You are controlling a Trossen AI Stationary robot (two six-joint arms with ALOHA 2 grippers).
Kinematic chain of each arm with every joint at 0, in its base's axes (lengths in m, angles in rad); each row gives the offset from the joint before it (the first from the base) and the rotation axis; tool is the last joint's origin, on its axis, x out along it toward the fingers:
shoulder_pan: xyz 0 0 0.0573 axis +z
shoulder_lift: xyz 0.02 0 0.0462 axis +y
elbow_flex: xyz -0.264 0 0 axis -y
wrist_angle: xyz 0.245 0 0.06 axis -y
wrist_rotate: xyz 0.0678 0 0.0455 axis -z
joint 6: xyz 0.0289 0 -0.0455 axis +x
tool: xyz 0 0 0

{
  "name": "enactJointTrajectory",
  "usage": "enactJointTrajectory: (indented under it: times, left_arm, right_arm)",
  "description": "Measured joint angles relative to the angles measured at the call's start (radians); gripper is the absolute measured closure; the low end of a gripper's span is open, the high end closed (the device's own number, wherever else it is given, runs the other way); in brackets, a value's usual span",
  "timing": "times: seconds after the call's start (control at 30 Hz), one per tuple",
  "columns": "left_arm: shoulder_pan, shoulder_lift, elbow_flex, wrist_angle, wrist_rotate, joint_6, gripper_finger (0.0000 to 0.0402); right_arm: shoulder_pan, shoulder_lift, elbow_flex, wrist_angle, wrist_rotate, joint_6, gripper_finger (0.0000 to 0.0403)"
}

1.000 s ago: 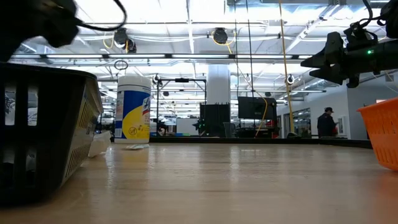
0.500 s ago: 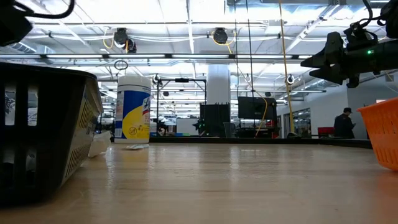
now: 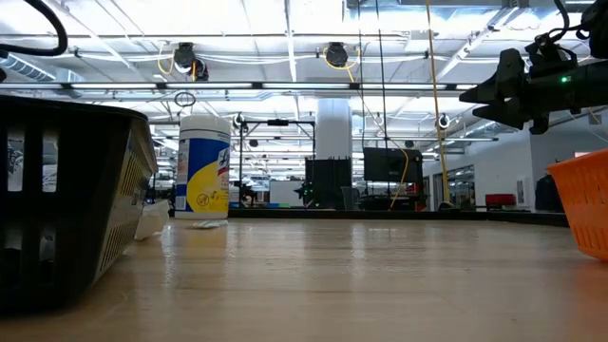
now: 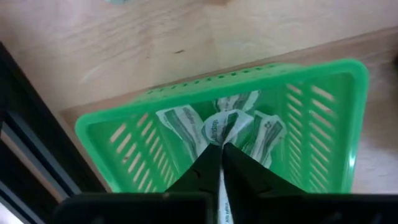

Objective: Pick & Place First Aid Supplies
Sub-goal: Put the bandage into the green bin

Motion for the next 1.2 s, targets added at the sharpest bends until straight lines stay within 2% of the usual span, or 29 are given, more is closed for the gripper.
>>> enactJointTrajectory:
  times: [0.13, 0.4, 0.57, 0.7, 0.83, 1.2]
  left_arm:
    - [0.000, 0.000, -0.001, 0.000, -0.004, 0.002, 0.0338]
    - [0.012, -0.035, -0.001, 0.000, 0.049, -0.013, 0.0197]
    - [0.044, -0.084, 0.014, -0.030, 0.027, 0.014, 0.0148]
    - [0.082, -0.103, 0.014, -0.055, 0.019, 0.076, 0.0132]
    - [0.155, -0.103, 0.016, -0.075, 0.026, 0.160, 0.0133]
    - [0.502, -0.091, 0.100, -0.174, -0.008, 0.490, 0.0154]
  right_arm:
    - [0.000, 0.000, 0.000, 0.000, 0.000, 0.000, 0.0136]
    - [0.000, 0.000, 0.000, 0.000, 0.000, 0.000, 0.0135]
    - [0.000, 0.000, 0.000, 0.000, 0.000, 0.000, 0.0135]
    - [0.000, 0.000, 0.000, 0.000, 0.000, 0.000, 0.0135]
    - [0.000, 0.000, 0.000, 0.000, 0.000, 0.000, 0.0136]
    - [0.000, 0.000, 0.000, 0.000, 0.000, 0.000, 0.0135]
